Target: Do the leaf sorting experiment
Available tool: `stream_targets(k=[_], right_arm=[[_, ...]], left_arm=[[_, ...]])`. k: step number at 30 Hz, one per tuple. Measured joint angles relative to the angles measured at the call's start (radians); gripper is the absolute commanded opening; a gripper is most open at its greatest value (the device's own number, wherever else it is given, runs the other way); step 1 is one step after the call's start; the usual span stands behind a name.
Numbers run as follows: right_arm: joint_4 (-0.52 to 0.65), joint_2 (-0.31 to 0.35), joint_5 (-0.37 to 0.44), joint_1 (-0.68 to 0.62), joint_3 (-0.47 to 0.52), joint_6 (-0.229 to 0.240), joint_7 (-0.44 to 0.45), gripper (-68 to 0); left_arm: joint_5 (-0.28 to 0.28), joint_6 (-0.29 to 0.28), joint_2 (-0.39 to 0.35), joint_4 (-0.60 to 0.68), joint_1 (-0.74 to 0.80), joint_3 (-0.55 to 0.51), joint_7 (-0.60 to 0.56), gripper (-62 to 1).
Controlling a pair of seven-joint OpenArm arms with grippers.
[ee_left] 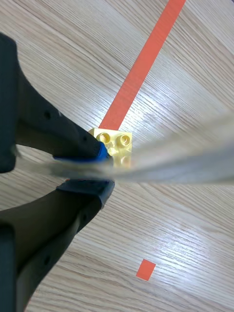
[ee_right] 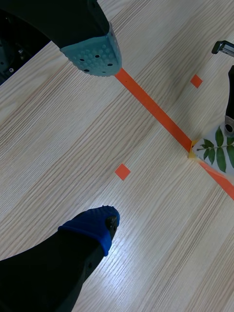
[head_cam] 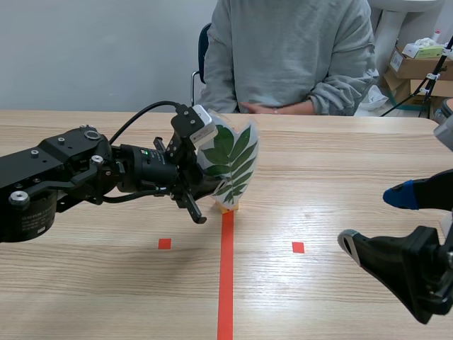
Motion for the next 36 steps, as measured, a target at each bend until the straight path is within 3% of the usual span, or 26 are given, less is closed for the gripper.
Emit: stream_targets(k=[8,11,21,24,27,31,36], right_arm=[[0.000,0.000,0.000,0.000,0.000,0.000,0.000,-13.3],[0.000,0.000,0.000,0.000,0.000,0.000,0.000,-13.3],[0.000,0.000,0.000,0.000,0.000,0.000,0.004,-13.3],[0.000,0.000,0.000,0.000,0.000,0.000,0.004,-13.3],[0.000,0.000,0.000,0.000,0.000,0.000,0.004,-13.3],[0.000,0.000,0.000,0.000,0.000,0.000,0.004,-13.3],[0.000,0.000,0.000,0.000,0.000,0.000,0.004,-13.3]], left_arm=[[-0.002,0.000,0.000,0.000,0.000,-0.003,-0.011,-56.7],[-0.061,-0.004,0.000,0.000,0.006,-0.041,-0.016,-56.7],[-0.105,-0.010,-0.073,0.160,0.175,-0.471,-0.008,-56.7],[-0.106,0.017,-0.073,0.161,0.223,-0.596,-0.007,-56.7],[-0.106,0.082,-0.076,0.158,0.254,-0.678,-0.008,-56.7],[-0.106,0.192,-0.097,0.135,0.254,-0.698,-0.021,-56.7],[-0.078,0.270,-0.119,0.058,0.228,-0.702,-0.047,-56.7]])
